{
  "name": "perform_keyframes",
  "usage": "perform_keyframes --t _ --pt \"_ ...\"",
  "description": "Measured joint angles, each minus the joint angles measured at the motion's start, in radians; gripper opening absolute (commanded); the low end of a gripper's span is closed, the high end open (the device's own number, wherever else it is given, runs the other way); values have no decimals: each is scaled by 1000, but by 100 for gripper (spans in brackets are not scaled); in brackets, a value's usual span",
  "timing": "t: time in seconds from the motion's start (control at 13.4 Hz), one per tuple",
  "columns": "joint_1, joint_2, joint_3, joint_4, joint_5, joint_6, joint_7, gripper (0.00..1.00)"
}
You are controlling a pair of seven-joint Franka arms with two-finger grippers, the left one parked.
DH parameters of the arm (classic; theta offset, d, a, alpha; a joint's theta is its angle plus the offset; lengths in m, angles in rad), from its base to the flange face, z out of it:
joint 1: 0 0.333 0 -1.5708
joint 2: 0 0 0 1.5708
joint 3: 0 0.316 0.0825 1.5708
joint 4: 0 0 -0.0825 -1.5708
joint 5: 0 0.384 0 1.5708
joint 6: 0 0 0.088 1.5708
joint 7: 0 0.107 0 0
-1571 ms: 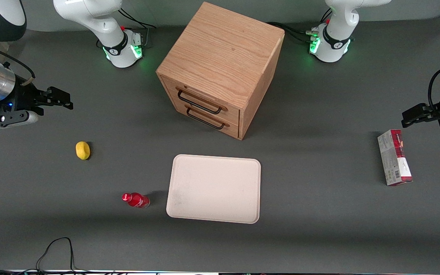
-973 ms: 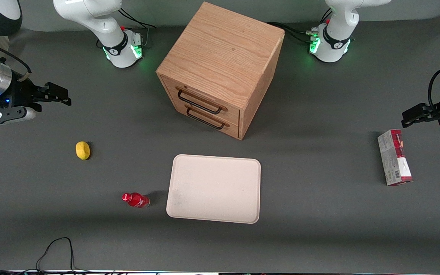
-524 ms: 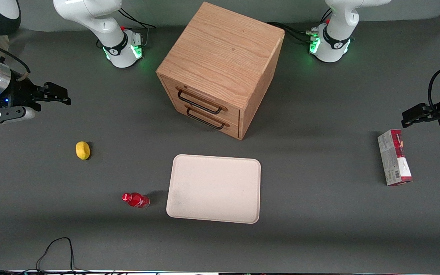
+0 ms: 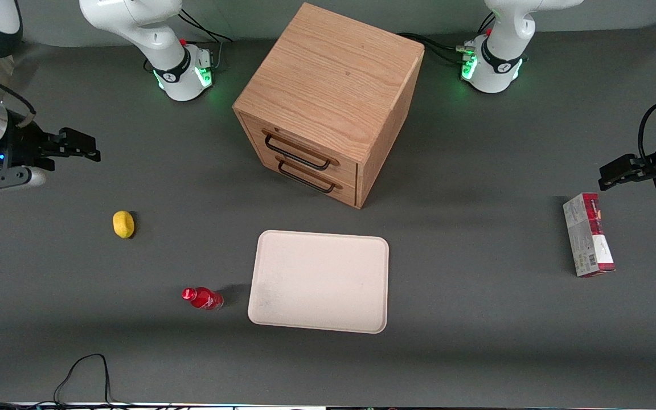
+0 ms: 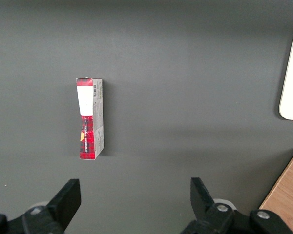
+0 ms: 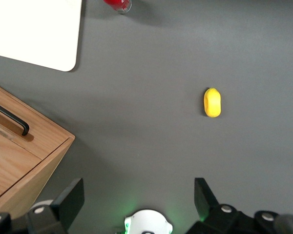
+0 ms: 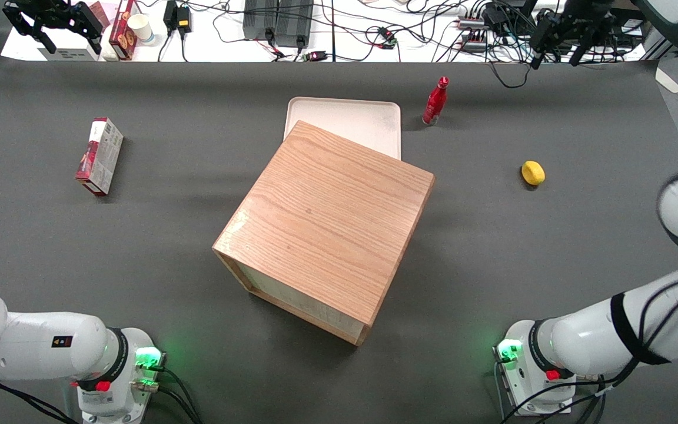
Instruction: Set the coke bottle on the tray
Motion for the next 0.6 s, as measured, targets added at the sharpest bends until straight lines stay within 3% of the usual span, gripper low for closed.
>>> perform_keyframes --t 0.3,0.6 --pt "24 321 54 370 2 -53 196 100" --pt "52 455 86 477 2 -1 307 100"
